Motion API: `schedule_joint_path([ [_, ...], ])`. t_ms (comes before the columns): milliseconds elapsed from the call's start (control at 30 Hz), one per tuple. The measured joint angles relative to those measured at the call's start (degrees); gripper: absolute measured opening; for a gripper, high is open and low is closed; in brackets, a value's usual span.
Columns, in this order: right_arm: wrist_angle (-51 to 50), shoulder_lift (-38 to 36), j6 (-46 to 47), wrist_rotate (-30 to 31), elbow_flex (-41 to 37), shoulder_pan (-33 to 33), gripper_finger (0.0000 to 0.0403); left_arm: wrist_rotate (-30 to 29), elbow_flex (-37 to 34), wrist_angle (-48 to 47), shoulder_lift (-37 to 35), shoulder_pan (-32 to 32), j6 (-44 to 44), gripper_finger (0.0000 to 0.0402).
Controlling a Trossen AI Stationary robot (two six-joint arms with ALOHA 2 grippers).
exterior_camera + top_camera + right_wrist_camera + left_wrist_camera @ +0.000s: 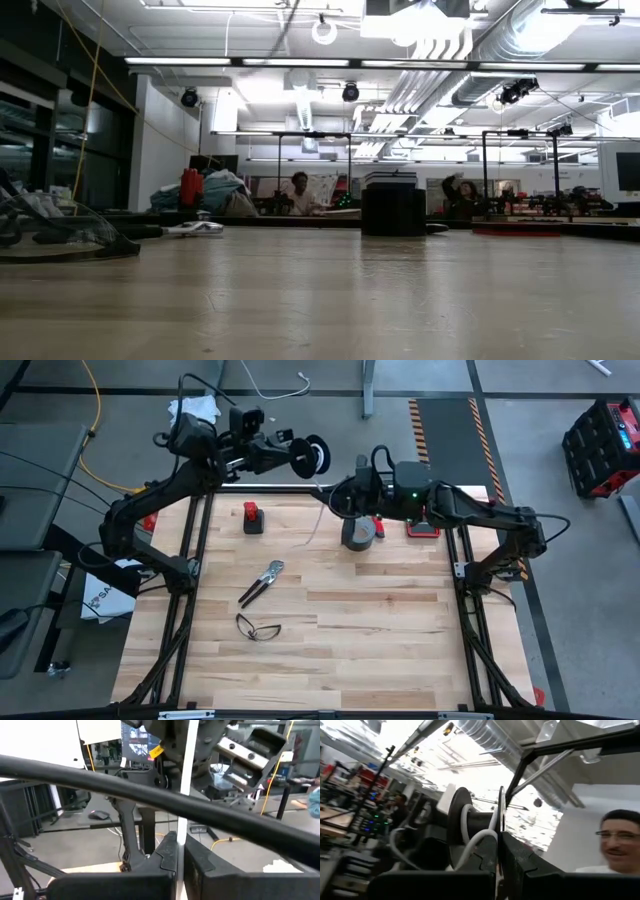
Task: Coil cords
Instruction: Uncoil the white wire from the black spool
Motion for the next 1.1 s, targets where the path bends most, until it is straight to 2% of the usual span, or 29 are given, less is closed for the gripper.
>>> schedule_joint_path([
  [133,-1.4,0.0,1.3,0.3,0.0,0.2,0.0001,-0.6,0.0,-0.4,0.0,1.7,1.3,0.0003],
  [267,-1.4,0.0,2.7,0.4,0.1,-0.2,0.0001,-3.6,0.0,-0.3,0.0,2.2,2.5,0.0003],
  [400,0.5,0.8,2.8,1.5,0.0,-1.6,0.0,-4.3,0.5,0.0,0.0,1.3,-1.5,0.0003],
  [633,11.3,4.4,5.5,-4.2,0.1,-2.8,0.0,-5.4,4.2,0.4,0.0,-2.8,-4.2,0.0003],
  [833,23.0,8.8,8.8,-11.0,0.0,-2.8,0.0,-10.4,4.4,2.3,0.5,-7.8,-3.9,0.0003],
  [933,24.7,9.5,9.9,-14.4,0.0,-2.6,0.0,-11.4,4.4,3.6,0.6,-8.6,-3.0,0.0003],
  [1100,24.7,9.4,8.4,-15.3,0.0,-1.2,0.0,-11.7,4.4,3.6,-0.2,-7.3,-1.0,0.0003],
])
